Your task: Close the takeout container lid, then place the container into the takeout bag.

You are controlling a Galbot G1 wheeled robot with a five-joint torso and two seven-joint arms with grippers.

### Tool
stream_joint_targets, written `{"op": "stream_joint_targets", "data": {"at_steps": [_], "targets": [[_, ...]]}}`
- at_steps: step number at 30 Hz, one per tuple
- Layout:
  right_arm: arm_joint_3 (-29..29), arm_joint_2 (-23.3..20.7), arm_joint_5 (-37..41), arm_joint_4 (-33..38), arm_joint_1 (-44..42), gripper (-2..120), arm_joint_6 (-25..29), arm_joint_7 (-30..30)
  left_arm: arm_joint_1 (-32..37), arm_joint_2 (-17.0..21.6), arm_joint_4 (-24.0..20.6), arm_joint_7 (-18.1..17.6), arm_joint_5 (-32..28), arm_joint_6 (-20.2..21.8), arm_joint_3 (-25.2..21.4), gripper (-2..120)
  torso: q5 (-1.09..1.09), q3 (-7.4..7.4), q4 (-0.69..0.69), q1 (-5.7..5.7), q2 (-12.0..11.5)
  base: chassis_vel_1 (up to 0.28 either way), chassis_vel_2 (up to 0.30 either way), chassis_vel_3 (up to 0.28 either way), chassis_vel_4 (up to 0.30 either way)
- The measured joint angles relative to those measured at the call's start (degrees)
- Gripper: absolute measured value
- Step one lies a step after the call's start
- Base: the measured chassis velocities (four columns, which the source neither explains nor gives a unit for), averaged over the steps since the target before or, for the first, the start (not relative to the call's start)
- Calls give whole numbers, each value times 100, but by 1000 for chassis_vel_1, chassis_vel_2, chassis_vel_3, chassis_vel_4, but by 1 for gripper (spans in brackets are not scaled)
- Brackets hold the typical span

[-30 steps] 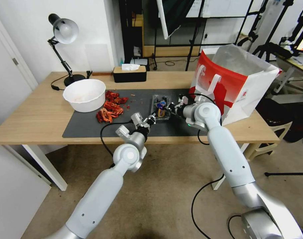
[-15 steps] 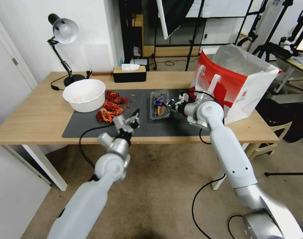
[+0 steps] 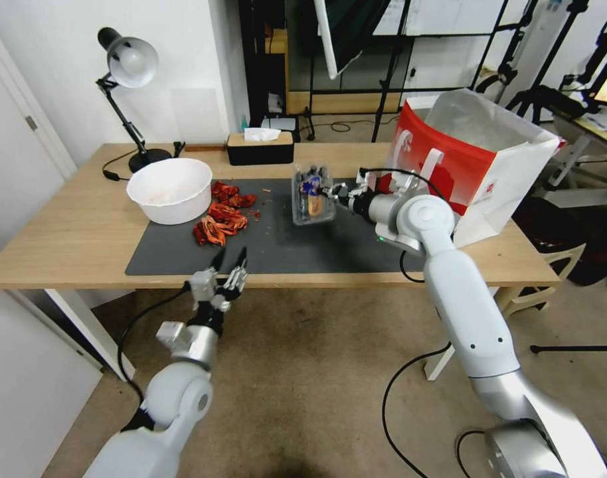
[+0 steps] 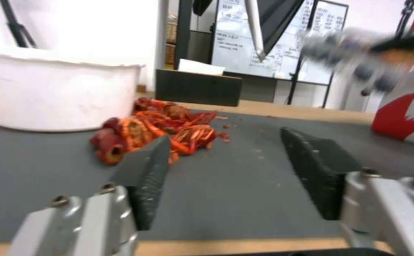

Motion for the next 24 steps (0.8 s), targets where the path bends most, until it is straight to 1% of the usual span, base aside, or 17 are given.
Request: {"op": "stream_joint_targets", "data": {"at_steps": [1, 2, 3, 4, 5, 6, 8, 9, 10, 11, 13, 15, 17, 18, 19, 22, 24], "targets": [[33, -40, 0, 66, -13, 0, 11, 0, 36, -7, -7, -5, 30, -1, -7, 69, 0, 0, 0, 0, 0, 0, 0, 0, 0], [33, -40, 0, 66, -13, 0, 11, 0, 36, -7, -7, -5, 30, -1, -7, 69, 0, 0, 0, 0, 0, 0, 0, 0, 0], [133, -186, 0, 273, -74, 0, 47, 0, 88, -11, -10, -16, 73, -2, 0, 73, 0, 0, -1, 0, 0, 0, 0, 0, 0], [246, -341, -29, 508, -148, 0, 95, -1, 121, -13, -1, -36, 110, -8, 32, 80, 0, 0, -7, 0, 0, 0, 0, 0, 0], [306, -423, -98, 621, -180, 0, 132, -23, 149, -18, 8, -37, 127, -15, 37, 83, -1, -1, -8, -1, 0, 0, 0, 0, 0], [306, -423, -98, 621, -180, 0, 132, -23, 149, -18, 8, -37, 127, -15, 37, 83, -1, -1, -8, -1, 0, 0, 0, 0, 0], [400, -601, -503, 870, -227, 0, 264, -195, 247, -44, 11, -38, 149, -46, 19, 92, 1, 0, -8, 0, 0, 0, 0, 0, 0], [438, -690, -937, 989, -239, 0, 389, -393, 319, -68, 15, -38, 171, -80, -16, 96, 1, 0, -4, 0, 0, 0, 0, 0, 0], [475, -782, -1360, 1087, -242, 0, 548, -610, 389, -94, 30, -40, 218, -134, -56, 99, 0, 0, -2, 0, -1, 0, 0, 0, 0], [475, -782, -1360, 1087, -242, 0, 548, -610, 389, -94, 30, -40, 218, -134, -56, 99, 0, 0, -2, 0, -1, 0, 0, 0, 0], [588, -944, -1845, 1249, -223, 0, 808, -886, 499, -132, 51, -51, 304, -229, -124, 100, 1, 0, -2, -1, -1, 0, 0, 0, 0], [630, -986, -1925, 1282, -209, 0, 881, -944, 528, -142, 50, -53, 314, -246, -136, 100, 1, 0, -1, 0, -1, 0, 0, 0, 0], [825, -1183, -2290, 1338, -116, 0, 1238, -1122, 627, -173, 48, -64, 341, -288, -185, 100, 0, 1, -4, 0, -1, 0, 0, 0, 0], [907, -1267, -2509, 1323, -72, 0, 1423, -1206, 664, -181, 46, -70, 348, -296, -200, 100, 2, 0, -4, -1, -1, 0, 0, 0, 0], [907, -1267, -2509, 1323, -72, 0, 1423, -1206, 664, -181, 46, -70, 348, -296, -200, 100, 2, 0, -4, -1, -1, 0, 0, 0, 0], [1158, -1540, -3050, 1157, 79, 0, 1835, -1322, 784, -205, 45, -76, 349, -307, -225, 100, 1, 1, -3, 0, -1, 0, 0, 0, 0], [1225, -1617, -3174, 1094, 120, 0, 1921, -1345, 820, -214, 45, -75, 348, -311, -227, 100, 0, 0, -3, 0, -1, 0, 0, 0, 0]]}}
